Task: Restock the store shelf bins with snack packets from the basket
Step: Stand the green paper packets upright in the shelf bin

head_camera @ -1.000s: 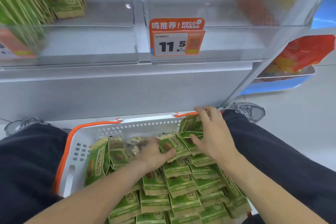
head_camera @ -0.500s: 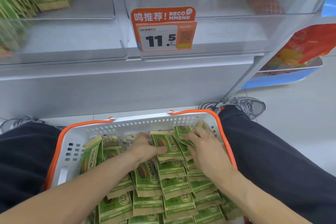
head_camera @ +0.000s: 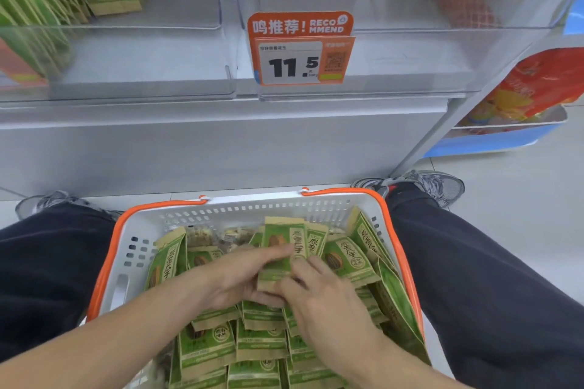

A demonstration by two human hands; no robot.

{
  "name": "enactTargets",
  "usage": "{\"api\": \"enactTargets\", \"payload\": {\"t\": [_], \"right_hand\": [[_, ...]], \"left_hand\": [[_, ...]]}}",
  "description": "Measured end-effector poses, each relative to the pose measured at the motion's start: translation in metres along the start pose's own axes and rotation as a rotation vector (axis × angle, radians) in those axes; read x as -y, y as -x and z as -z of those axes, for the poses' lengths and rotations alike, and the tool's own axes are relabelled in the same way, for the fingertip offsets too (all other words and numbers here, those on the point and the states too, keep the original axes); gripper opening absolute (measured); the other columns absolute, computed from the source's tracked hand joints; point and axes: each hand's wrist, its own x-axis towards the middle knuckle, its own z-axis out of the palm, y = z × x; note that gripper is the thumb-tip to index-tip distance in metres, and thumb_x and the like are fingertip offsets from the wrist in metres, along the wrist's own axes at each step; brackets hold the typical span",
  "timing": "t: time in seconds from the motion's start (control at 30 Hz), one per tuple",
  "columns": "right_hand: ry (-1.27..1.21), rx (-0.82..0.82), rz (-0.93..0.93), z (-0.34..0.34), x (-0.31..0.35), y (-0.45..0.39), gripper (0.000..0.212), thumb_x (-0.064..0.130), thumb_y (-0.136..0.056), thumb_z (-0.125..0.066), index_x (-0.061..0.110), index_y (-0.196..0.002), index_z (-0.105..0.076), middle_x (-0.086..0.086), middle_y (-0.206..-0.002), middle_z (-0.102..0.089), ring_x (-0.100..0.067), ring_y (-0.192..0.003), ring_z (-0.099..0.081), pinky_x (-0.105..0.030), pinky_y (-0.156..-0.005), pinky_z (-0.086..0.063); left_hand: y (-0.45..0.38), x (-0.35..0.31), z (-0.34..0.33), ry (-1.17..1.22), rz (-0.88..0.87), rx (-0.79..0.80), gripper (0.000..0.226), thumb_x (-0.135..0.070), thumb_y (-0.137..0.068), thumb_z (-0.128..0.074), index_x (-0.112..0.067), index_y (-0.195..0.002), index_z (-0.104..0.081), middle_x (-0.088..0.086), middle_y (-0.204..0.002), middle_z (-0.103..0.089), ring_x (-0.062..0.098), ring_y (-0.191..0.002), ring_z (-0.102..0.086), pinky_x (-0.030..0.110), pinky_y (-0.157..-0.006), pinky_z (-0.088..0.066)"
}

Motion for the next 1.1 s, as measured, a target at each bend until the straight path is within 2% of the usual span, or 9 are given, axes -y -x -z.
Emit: {"api": "enactTargets", "payload": {"t": [0.07, 0.2, 0.3, 0.4, 0.57, 0.67, 0.8, 0.97, 1.1], "right_hand": [[-0.029, 0.096, 0.015, -0.002, 0.006, -0.003, 0.018, 0.027, -0.080, -0.076, 0.023, -0.093, -0.064, 0.007, -0.101, -0.054, -0.013, -0.095, -0.053, -0.029, -0.059, -0.054], [-0.299, 0.445, -0.087, 0.019, -0.002, -0.015, 0.047, 0.055, -0.087, -0.066, 0.029, -0.125, -0.061, 0.013, -0.125, -0.054, -0.006, -0.119, -0.044, -0.028, -0.099, -0.041], [-0.480, 0.280, -0.238, 0.030, -0.023, -0.020, 0.031, 0.048, -0.090, -0.066, 0.030, -0.114, -0.068, 0.018, -0.112, -0.066, 0.004, -0.104, -0.058, -0.022, -0.094, -0.048], [-0.399, 0.100, -0.389, 0.030, -0.049, -0.022, 0.024, 0.041, -0.090, -0.068, 0.027, -0.109, -0.069, 0.017, -0.098, -0.068, 0.004, -0.091, -0.063, -0.025, -0.085, -0.055], [-0.753, 0.219, -0.583, 0.033, -0.060, -0.025, 0.052, 0.050, -0.083, -0.075, 0.033, -0.126, -0.052, 0.012, -0.110, -0.065, -0.005, -0.093, -0.069, -0.032, -0.083, -0.059], [-1.053, 0.313, -0.653, 0.033, -0.055, -0.027, 0.068, 0.026, -0.082, -0.081, 0.026, -0.137, -0.041, 0.001, -0.121, -0.062, -0.019, -0.088, -0.075, -0.034, -0.064, -0.062], [-1.227, 0.230, -0.685, 0.027, -0.052, -0.028, 0.060, 0.007, -0.083, -0.079, 0.016, -0.133, -0.048, -0.014, -0.116, -0.067, -0.027, -0.072, -0.071, -0.030, -0.047, -0.054], [-1.275, 0.032, -0.647, 0.019, -0.048, -0.030, 0.048, 0.001, -0.087, -0.073, 0.018, -0.126, -0.051, -0.012, -0.109, -0.069, -0.032, -0.070, -0.066, -0.031, -0.050, -0.052], [-1.386, -0.058, -0.671, 0.024, -0.043, -0.035, 0.032, 0.008, -0.092, -0.063, 0.014, -0.122, -0.052, -0.013, -0.106, -0.071, -0.027, -0.086, -0.070, -0.038, -0.065, -0.055]], "left_hand": [[0.002, 0.011, -0.001, 0.071, 0.016, -0.049, 0.027, -0.019, -0.091, -0.066, 0.002, -0.108, -0.070, 0.018, -0.099, -0.074, 0.026, -0.083, -0.072, 0.035, -0.070, -0.059], [0.003, 0.023, 0.002, 0.136, 0.008, -0.136, 0.032, -0.004, -0.083, -0.070, 0.005, -0.113, -0.063, 0.022, -0.102, -0.073, 0.036, -0.092, -0.072, 0.047, -0.082, -0.057], [0.006, 0.018, 0.001, 0.059, -0.080, -0.155, 0.043, 0.000, -0.078, -0.075, -0.005, -0.119, -0.061, 0.013, -0.103, -0.076, 0.027, -0.095, -0.073, 0.036, -0.076, -0.059], [0.008, 0.013, 0.005, 0.053, -0.137, -0.182, 0.054, 0.001, -0.077, -0.078, -0.012, -0.124, -0.056, 0.010, -0.104, -0.076, 0.027, -0.097, -0.073, 0.045, -0.092, -0.056], [0.022, -0.002, 0.004, 0.046, -0.232, -0.133, 0.059, -0.001, -0.079, -0.075, -0.020, -0.129, -0.050, 0.007, -0.109, -0.075, 0.023, -0.101, -0.072, 0.039, -0.092, -0.054], [0.030, -0.012, 0.006, 0.112, -0.238, -0.083, 0.044, -0.004, -0.084, -0.068, -0.022, -0.121, -0.053, 0.010, -0.110, -0.074, 0.027, -0.102, -0.071, 0.046, -0.093, -0.053], [0.036, -0.017, 0.009, 0.106, -0.247, -0.021, 0.043, -0.014, -0.089, -0.063, -0.014, -0.131, -0.052, 0.015, -0.118, -0.071, 0.032, -0.110, -0.068, 0.054, -0.099, -0.049], [0.038, -0.019, 0.011, -0.006, -0.259, 0.039, 0.042, -0.011, -0.091, -0.061, -0.012, -0.132, -0.054, 0.013, -0.123, -0.069, 0.030, -0.116, -0.065, 0.055, -0.103, -0.047], [0.041, -0.014, 0.007, -0.225, -0.274, 0.012, 0.038, -0.012, -0.092, -0.064, -0.014, -0.129, -0.055, 0.005, -0.115, -0.073, 0.024, -0.102, -0.071, 0.041, -0.085, -0.059]]}}
